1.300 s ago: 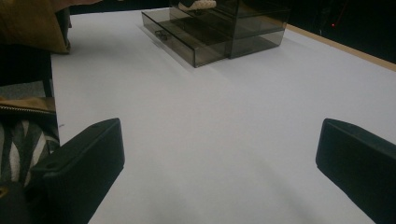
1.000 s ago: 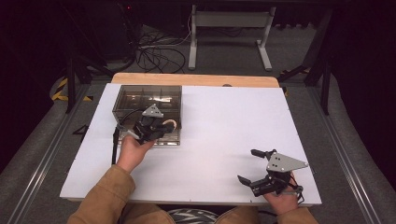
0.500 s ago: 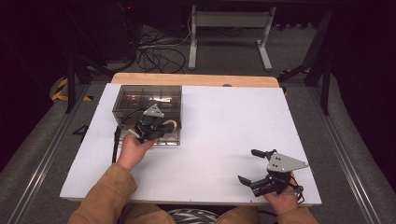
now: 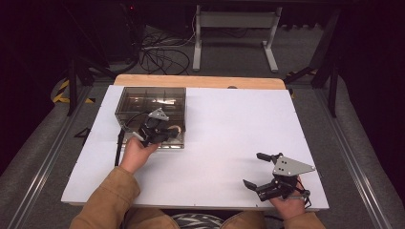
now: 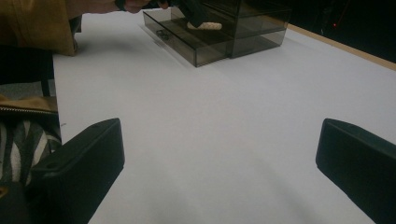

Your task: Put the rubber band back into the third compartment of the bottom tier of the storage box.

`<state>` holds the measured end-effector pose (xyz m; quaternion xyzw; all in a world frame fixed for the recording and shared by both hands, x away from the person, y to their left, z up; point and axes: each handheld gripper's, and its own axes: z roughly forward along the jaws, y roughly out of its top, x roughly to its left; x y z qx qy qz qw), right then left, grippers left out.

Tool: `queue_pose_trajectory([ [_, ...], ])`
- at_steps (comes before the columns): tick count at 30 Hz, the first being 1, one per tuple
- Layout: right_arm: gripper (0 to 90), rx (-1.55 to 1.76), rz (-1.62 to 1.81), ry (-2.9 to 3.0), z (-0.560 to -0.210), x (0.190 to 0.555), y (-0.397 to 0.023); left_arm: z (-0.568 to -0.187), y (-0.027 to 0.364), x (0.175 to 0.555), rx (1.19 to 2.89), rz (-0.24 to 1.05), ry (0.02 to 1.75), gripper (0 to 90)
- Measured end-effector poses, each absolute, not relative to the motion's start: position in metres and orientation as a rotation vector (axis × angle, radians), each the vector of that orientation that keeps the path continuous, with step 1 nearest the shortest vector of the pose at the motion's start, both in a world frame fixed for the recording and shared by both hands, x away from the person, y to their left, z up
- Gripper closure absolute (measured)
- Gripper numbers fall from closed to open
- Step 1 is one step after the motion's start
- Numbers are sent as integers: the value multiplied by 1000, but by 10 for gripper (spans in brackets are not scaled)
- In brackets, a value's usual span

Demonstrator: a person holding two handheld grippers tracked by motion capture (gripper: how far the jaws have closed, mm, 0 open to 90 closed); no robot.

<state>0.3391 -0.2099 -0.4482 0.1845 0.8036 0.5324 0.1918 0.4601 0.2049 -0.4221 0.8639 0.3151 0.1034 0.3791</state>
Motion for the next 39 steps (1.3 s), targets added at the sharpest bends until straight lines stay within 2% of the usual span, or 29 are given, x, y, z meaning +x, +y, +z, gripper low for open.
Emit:
queue_pose_trajectory([
  [20, 16, 522, 1498, 2262, -449, 339, -210, -431, 203, 468, 2245, 194, 856, 844],
  [32, 17, 523, 1499, 2265, -449, 339, -210, -434, 201, 471, 2263, 205, 872, 837],
  [39, 16, 522, 1496, 2265, -449, 339, -210, -435, 200, 471, 2269, 234, 891, 784],
])
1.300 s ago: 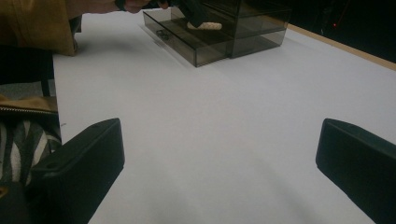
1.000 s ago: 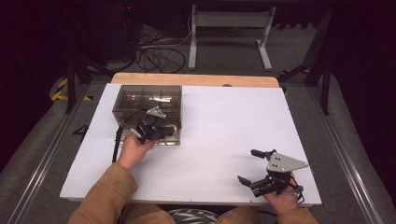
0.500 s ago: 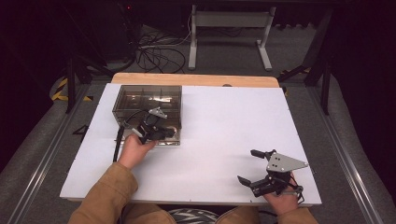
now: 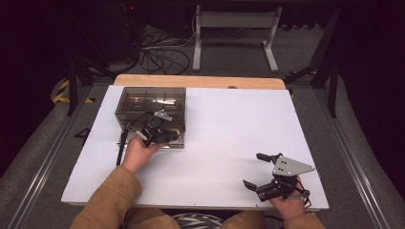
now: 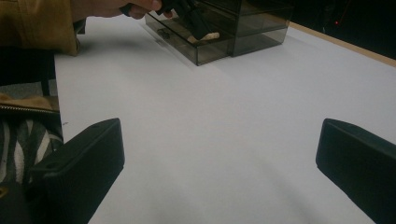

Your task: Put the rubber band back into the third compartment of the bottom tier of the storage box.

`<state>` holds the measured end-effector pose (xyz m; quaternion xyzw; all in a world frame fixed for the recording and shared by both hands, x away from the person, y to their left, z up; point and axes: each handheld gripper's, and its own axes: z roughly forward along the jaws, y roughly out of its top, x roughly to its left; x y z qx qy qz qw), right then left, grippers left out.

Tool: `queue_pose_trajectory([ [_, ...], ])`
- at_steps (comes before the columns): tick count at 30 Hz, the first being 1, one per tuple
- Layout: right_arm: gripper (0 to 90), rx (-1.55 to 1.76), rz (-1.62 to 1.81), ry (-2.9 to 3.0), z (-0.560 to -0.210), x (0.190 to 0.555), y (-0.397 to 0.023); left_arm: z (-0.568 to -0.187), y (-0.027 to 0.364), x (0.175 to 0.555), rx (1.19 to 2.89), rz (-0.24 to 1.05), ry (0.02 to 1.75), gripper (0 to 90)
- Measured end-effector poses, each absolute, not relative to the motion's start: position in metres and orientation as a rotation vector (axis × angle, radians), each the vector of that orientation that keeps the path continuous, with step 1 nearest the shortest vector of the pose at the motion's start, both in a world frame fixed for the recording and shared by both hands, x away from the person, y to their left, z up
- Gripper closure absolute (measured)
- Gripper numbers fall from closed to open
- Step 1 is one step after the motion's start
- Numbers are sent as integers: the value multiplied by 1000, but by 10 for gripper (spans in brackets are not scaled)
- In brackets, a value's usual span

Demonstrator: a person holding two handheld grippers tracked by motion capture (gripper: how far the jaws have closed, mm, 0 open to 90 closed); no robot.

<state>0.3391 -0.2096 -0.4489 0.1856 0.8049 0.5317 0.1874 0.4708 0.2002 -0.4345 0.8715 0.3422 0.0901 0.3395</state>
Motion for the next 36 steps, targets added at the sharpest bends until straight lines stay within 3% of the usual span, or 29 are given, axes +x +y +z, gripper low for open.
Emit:
queue_pose_trajectory([
  [8, 16, 520, 1495, 2265, -449, 339, -210, -430, 202, 468, 2243, 249, 891, 703],
  [20, 17, 522, 1495, 2264, -449, 339, -210, -412, 197, 450, 2200, 325, 851, 514],
  [36, 16, 522, 1499, 2260, -449, 338, -210, -393, 196, 433, 2157, 336, 797, 472],
])
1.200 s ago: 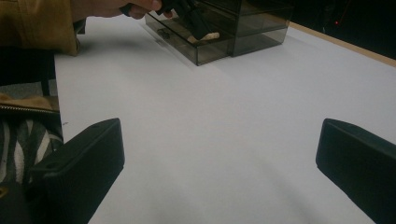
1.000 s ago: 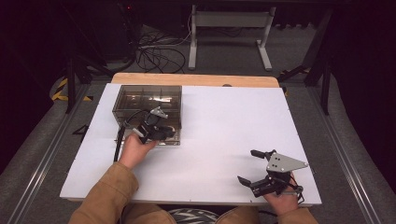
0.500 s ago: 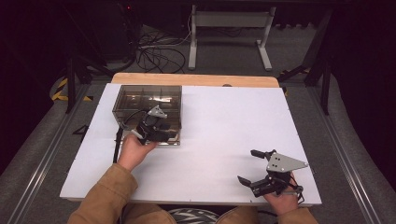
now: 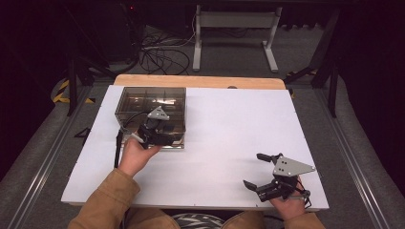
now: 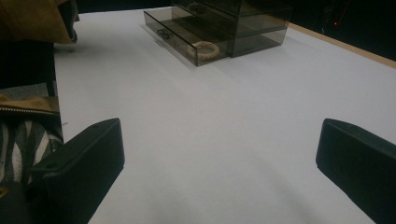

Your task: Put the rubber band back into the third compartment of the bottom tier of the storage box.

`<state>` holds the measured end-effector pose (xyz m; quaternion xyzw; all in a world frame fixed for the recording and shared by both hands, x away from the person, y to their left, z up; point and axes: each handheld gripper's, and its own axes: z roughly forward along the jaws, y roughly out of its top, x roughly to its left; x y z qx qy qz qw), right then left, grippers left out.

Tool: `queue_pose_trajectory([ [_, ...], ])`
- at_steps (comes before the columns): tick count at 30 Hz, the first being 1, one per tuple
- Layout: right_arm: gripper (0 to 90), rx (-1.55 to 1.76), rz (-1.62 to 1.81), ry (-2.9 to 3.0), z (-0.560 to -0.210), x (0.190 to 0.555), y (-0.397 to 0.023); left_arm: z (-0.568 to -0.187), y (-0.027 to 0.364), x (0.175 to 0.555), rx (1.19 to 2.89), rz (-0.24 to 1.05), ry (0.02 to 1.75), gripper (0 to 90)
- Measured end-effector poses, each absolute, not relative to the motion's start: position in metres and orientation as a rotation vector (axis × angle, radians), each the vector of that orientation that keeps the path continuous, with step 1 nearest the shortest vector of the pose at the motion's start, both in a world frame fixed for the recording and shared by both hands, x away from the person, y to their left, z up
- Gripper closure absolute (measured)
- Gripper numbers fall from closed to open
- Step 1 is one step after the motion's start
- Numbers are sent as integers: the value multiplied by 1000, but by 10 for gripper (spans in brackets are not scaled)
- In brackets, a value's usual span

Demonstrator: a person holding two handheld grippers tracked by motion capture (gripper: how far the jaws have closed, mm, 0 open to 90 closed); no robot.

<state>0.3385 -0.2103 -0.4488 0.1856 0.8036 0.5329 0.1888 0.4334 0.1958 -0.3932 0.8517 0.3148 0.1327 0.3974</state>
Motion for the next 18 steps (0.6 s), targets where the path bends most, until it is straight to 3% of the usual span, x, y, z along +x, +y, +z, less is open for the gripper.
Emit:
queue_pose_trajectory([
  [7, 16, 521, 1503, 2257, -448, 339, -211, -386, 197, 421, 2127, 345, 777, 427],
  [18, 15, 521, 1507, 2256, -448, 339, -210, -374, 210, 395, 2054, 374, 719, 268],
])
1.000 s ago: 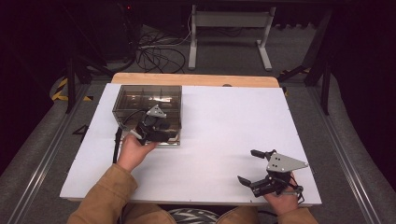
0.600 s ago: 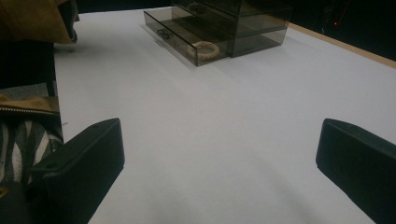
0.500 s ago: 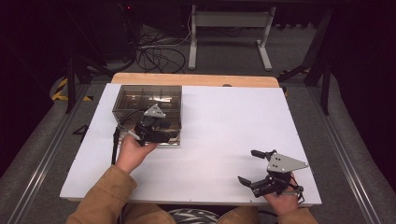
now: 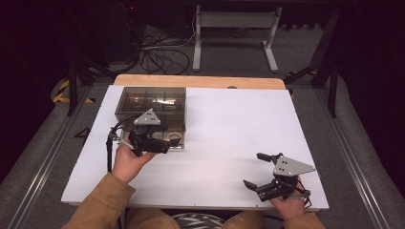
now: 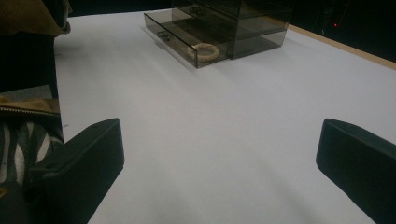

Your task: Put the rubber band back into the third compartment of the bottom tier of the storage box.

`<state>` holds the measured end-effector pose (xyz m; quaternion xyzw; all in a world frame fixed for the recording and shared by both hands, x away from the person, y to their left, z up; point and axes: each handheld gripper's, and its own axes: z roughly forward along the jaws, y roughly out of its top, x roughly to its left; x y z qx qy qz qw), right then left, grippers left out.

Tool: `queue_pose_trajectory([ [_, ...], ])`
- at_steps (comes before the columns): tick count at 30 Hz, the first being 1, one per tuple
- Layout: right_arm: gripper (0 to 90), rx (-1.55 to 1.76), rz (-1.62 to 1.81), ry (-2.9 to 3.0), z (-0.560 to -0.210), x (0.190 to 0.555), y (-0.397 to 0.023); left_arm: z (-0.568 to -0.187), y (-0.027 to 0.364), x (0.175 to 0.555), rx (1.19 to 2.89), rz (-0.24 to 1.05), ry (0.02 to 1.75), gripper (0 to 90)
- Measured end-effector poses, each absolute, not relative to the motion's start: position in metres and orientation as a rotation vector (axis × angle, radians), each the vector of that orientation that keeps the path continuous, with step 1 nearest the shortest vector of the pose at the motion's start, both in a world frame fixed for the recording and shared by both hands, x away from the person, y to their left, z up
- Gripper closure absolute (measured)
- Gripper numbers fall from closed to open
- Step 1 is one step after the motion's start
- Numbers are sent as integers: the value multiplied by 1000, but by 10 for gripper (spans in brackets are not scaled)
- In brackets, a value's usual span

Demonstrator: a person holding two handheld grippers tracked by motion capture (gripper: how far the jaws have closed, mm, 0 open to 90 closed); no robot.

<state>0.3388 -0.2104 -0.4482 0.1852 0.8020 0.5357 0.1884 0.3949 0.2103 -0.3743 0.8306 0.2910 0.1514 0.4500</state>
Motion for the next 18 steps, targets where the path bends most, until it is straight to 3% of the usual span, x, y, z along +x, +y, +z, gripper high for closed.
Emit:
queue_pose_trajectory([
  [9, 14, 522, 1508, 2255, -448, 339, -210, -374, 225, 372, 1995, 463, 672, 108],
  [18, 14, 524, 1508, 2250, -448, 339, -210, -382, 248, 351, 1908, 473, 668, 74],
])
